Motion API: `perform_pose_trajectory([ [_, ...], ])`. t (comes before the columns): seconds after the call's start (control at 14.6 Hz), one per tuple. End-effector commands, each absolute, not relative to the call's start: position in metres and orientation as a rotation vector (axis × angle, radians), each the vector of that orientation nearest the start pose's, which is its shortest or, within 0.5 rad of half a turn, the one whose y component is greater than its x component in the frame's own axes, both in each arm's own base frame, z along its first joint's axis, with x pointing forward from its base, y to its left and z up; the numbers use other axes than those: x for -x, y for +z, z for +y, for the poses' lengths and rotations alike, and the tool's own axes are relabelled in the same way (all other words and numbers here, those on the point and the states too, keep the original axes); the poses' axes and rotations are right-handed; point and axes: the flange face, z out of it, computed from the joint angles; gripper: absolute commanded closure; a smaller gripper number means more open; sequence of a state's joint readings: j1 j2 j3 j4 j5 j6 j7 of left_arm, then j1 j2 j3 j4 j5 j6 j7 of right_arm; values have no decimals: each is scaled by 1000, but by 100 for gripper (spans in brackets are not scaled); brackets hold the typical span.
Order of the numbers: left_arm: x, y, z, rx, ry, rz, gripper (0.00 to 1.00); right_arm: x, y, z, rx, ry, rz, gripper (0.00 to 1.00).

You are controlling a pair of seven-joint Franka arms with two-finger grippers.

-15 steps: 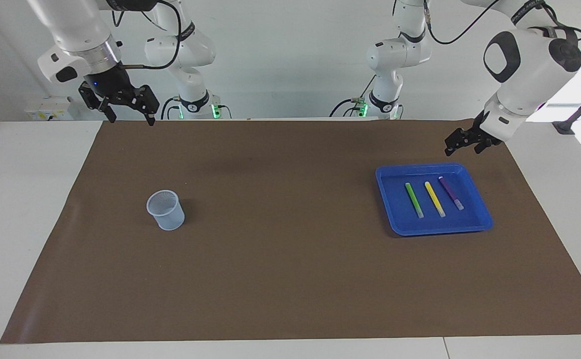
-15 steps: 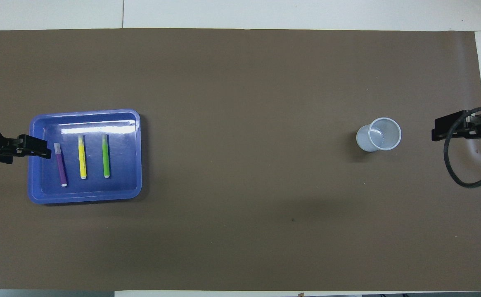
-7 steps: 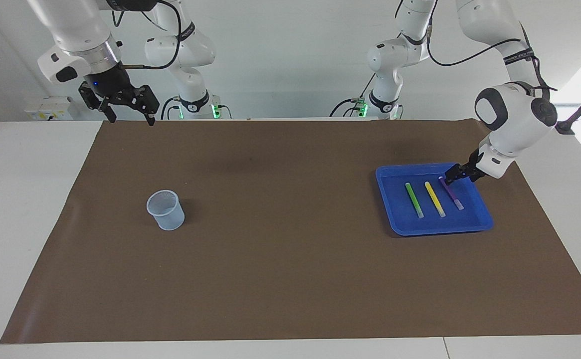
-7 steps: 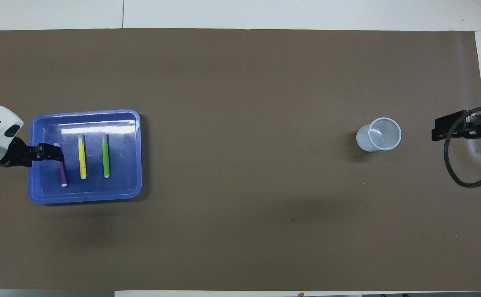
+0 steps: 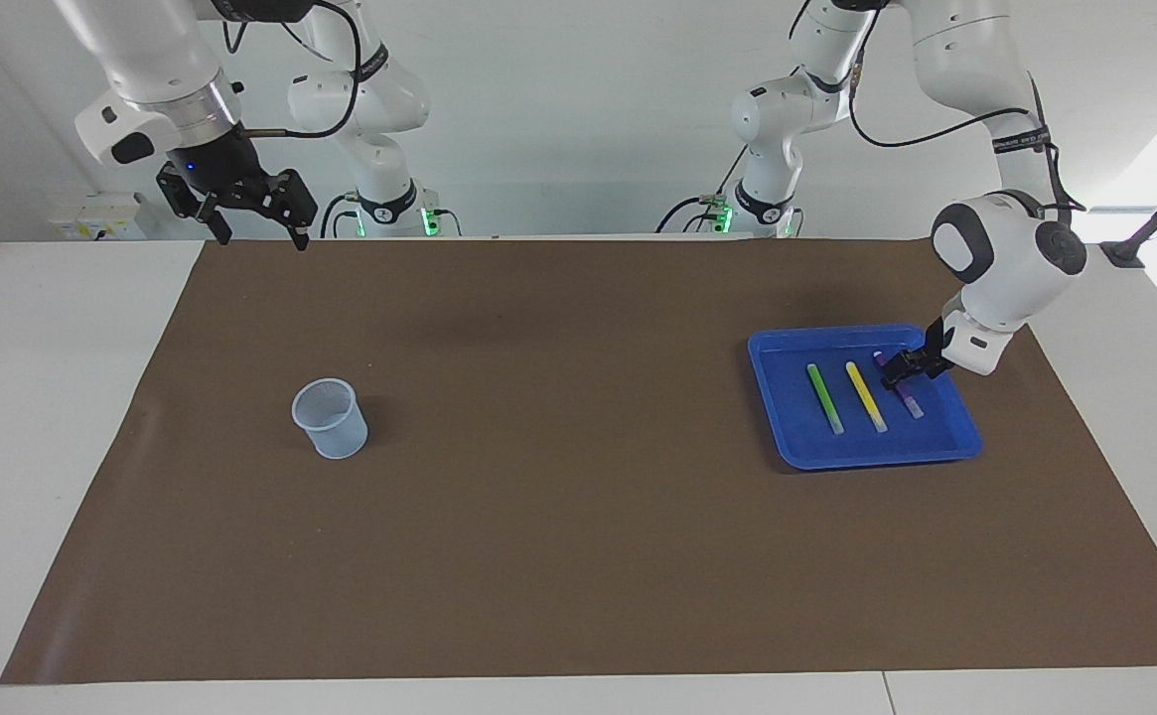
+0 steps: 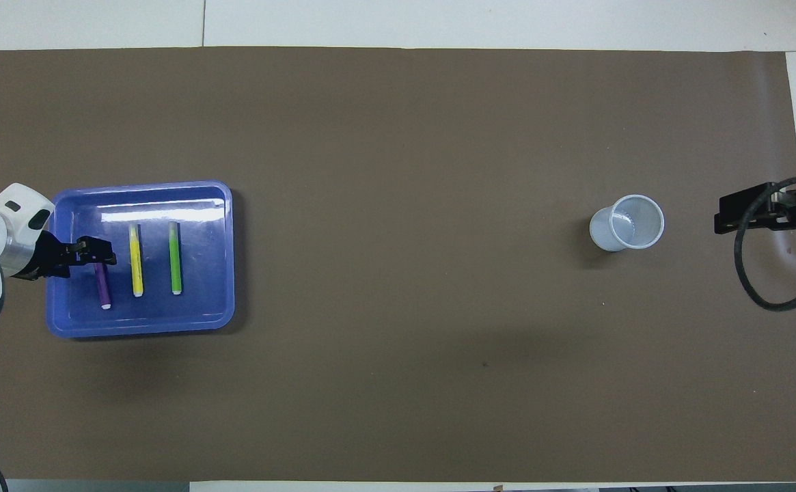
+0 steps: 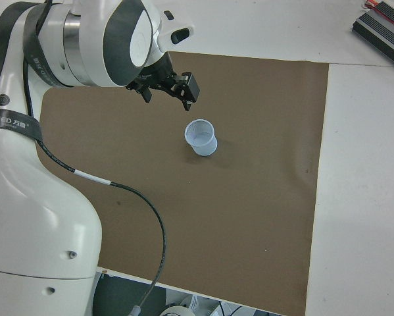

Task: Transfer and insert pens with both arms
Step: 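Lower the left gripper onto the purple pen and grasp it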

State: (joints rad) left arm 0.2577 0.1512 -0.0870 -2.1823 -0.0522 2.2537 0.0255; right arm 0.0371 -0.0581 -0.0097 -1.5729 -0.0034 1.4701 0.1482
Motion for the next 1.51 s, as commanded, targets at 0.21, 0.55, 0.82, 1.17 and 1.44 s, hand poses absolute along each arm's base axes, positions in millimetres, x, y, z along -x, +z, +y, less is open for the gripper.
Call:
perform_pose_trajectory([
  [0.21,-538,305,93,3188,91,-316,20,-520,647,17,3121,86,143,0],
  [0.55,-540,298,95,3185,94,-319,34,-519,649,22,3122,86,124,0],
  [0.82,-543,300,94,3186,84,-314,53,-521,648,24,3120,67,141,0],
  [1.17,-545,302,98,3183,57,-322,94,-522,646,24,3102,39,170,0],
  [1.44,-550,304,98,3185,47,-313,100,-522,645,28,3051,51,281,0],
])
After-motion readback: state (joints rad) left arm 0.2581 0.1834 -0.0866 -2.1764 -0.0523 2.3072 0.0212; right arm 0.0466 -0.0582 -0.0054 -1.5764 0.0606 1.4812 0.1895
